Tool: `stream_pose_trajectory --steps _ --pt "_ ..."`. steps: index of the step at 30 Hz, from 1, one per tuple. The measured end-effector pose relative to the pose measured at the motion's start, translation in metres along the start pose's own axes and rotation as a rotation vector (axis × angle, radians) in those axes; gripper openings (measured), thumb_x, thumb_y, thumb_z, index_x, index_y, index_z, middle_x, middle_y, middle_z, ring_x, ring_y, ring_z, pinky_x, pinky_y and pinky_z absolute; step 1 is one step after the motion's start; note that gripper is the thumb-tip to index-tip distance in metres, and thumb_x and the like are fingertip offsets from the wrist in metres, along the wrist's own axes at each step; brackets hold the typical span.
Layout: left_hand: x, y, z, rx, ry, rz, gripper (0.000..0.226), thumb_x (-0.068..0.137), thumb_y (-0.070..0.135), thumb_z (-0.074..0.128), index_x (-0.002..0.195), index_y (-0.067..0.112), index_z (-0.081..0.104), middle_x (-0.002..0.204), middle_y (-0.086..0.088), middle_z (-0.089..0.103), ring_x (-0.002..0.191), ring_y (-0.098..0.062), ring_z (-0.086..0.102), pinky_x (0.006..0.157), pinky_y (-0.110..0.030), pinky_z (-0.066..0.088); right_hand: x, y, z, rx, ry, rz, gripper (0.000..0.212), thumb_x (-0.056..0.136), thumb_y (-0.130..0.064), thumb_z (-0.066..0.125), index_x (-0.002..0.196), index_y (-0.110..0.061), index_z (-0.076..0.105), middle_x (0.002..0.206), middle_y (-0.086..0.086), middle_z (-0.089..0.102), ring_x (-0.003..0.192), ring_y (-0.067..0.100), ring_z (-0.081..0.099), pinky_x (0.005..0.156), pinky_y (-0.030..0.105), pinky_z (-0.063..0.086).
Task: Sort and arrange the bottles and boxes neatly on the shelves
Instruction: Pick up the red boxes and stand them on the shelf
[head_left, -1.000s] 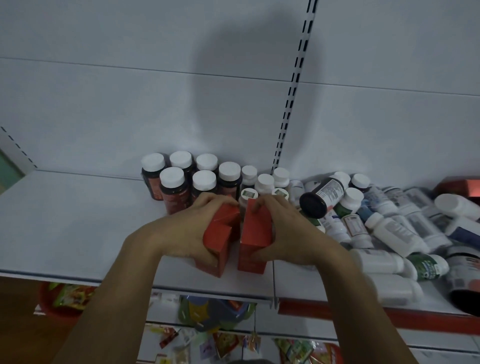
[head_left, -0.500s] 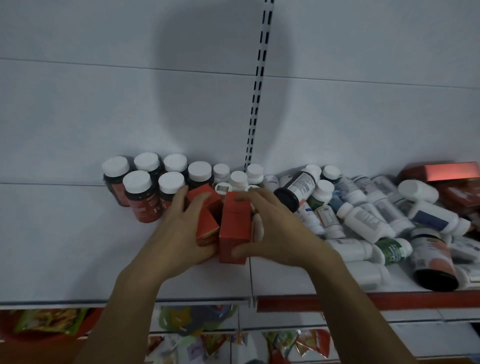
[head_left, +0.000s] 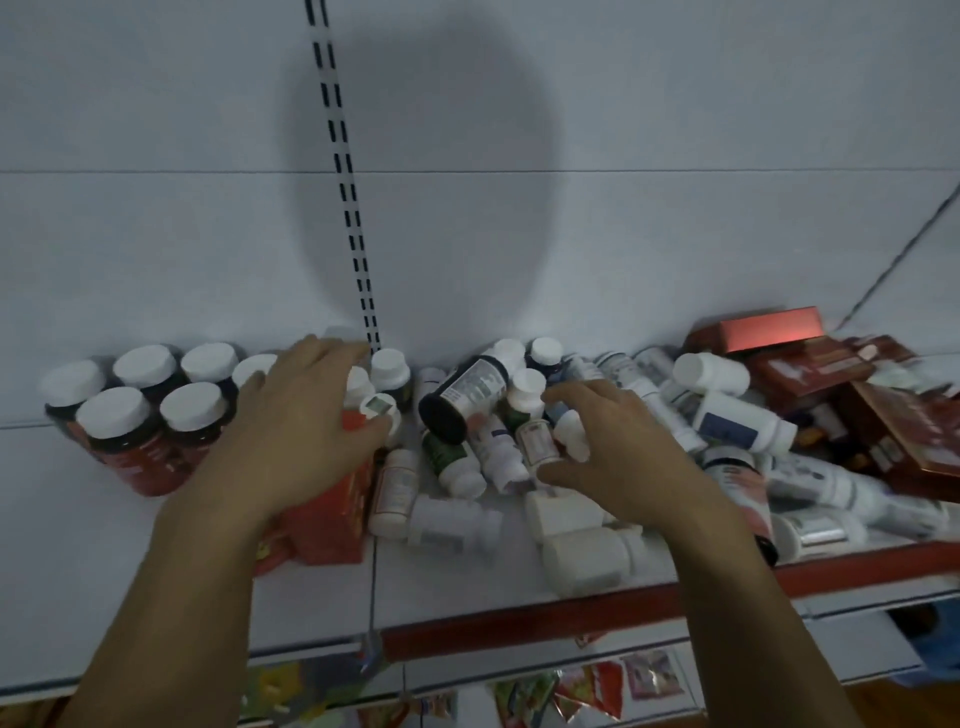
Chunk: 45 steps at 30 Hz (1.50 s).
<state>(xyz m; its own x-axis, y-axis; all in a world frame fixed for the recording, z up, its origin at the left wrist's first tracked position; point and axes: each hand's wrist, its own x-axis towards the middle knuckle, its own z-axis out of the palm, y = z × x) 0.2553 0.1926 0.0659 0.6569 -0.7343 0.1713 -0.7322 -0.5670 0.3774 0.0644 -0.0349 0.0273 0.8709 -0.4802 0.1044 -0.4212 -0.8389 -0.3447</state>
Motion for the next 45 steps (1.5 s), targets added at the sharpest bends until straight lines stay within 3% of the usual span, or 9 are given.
stream_pose_trajectory --steps 5,9,12,16,23,30,33,40,45 --pt "0.05 0.057 0.05 -0.012 -0.136 -0.039 0.083 0.088 0.052 0.066 0.157 0.03 0.025 0.157 -0.004 0.035 0.141 -0.026 0.036 0.112 -0.049 0.037 0.017 0.054 0.016 -0.005 -0.138 0.009 0.084 0.078 -0.054 0.076 0.148 -0.037 0.034 0.142 0.002 0.05 0.127 0.028 0.045 0.101 0.042 0.042" --pt "0.072 0.086 0.095 0.021 -0.235 -0.17 0.087 0.083 0.056 0.069 0.153 0.041 0.019 0.149 -0.011 0.04 0.133 -0.035 0.044 0.105 -0.052 0.044 0.026 0.101 0.011 0.174 0.078 -0.06 0.065 0.082 -0.041 0.077 0.138 -0.033 0.044 0.121 0.002 0.063 0.107 0.024 0.06 0.079 0.035 0.048" --pt "0.079 0.088 0.109 0.054 -0.128 -0.243 0.077 0.086 0.046 0.071 0.15 0.033 0.03 0.137 -0.014 0.051 0.121 -0.037 0.053 0.096 -0.052 0.049 0.041 0.127 -0.011 0.386 0.197 -0.023 0.066 0.085 -0.033 0.077 0.142 -0.033 0.043 0.14 0.002 0.048 0.121 0.019 0.051 0.089 0.027 0.042" --pt "0.077 0.092 0.113 -0.095 0.024 -0.243 0.063 0.088 0.043 0.073 0.142 0.03 0.043 0.125 -0.01 0.062 0.107 -0.029 0.06 0.089 -0.044 0.051 0.041 0.151 -0.052 0.517 0.238 -0.286 0.055 0.093 -0.027 0.069 0.143 -0.027 0.046 0.144 -0.006 0.043 0.131 0.007 0.043 0.102 0.009 0.033" --pt "0.066 0.163 0.119 -0.408 0.364 -0.234 0.052 0.087 0.051 0.072 0.131 0.049 0.044 0.104 0.024 0.059 0.092 -0.01 0.064 0.08 -0.043 0.057 0.014 0.186 -0.08 0.101 -0.535 -0.455 0.045 0.089 -0.013 0.064 0.128 -0.034 0.058 0.117 -0.018 0.062 0.105 0.0 0.058 0.091 0.028 0.05" --pt "0.067 0.211 0.147 -0.579 0.389 -0.167 0.051 0.093 0.034 0.069 0.138 0.039 0.046 0.115 0.02 0.06 0.095 0.005 0.061 0.075 -0.027 0.056 -0.003 0.203 -0.065 -0.343 -0.42 -0.609 0.063 0.08 -0.021 0.068 0.137 -0.041 0.048 0.135 -0.011 0.054 0.143 0.023 0.023 0.111 0.052 0.007" --pt "0.069 0.222 0.155 -0.732 0.414 -0.178 0.05 0.095 0.03 0.069 0.139 0.034 0.048 0.115 0.011 0.062 0.09 0.002 0.065 0.062 -0.014 0.052 -0.007 0.208 -0.058 -0.431 -0.367 -0.6 0.069 0.08 -0.013 0.066 0.14 -0.038 0.045 0.132 -0.007 0.055 0.142 0.03 0.025 0.113 0.062 0.007" --pt "0.082 0.241 0.164 -0.93 0.497 -0.207 0.051 0.092 0.028 0.072 0.137 0.035 0.05 0.123 -0.003 0.065 0.1 -0.018 0.07 0.083 -0.045 0.06 -0.006 0.228 -0.062 -0.304 -0.291 -0.623 0.068 0.08 -0.038 0.076 0.139 -0.045 0.043 0.137 -0.015 0.057 0.148 0.02 0.024 0.119 0.056 0.004" --pt "0.092 0.251 0.16 -0.994 0.586 -0.185 0.064 0.081 0.038 0.079 0.138 0.041 0.05 0.127 0.004 0.062 0.1 -0.011 0.07 0.072 -0.026 0.059 -0.014 0.236 -0.071 0.007 -0.178 -0.553 0.07 0.074 -0.033 0.083 0.134 -0.038 0.048 0.136 -0.013 0.055 0.14 0.012 0.035 0.122 0.058 0.002"
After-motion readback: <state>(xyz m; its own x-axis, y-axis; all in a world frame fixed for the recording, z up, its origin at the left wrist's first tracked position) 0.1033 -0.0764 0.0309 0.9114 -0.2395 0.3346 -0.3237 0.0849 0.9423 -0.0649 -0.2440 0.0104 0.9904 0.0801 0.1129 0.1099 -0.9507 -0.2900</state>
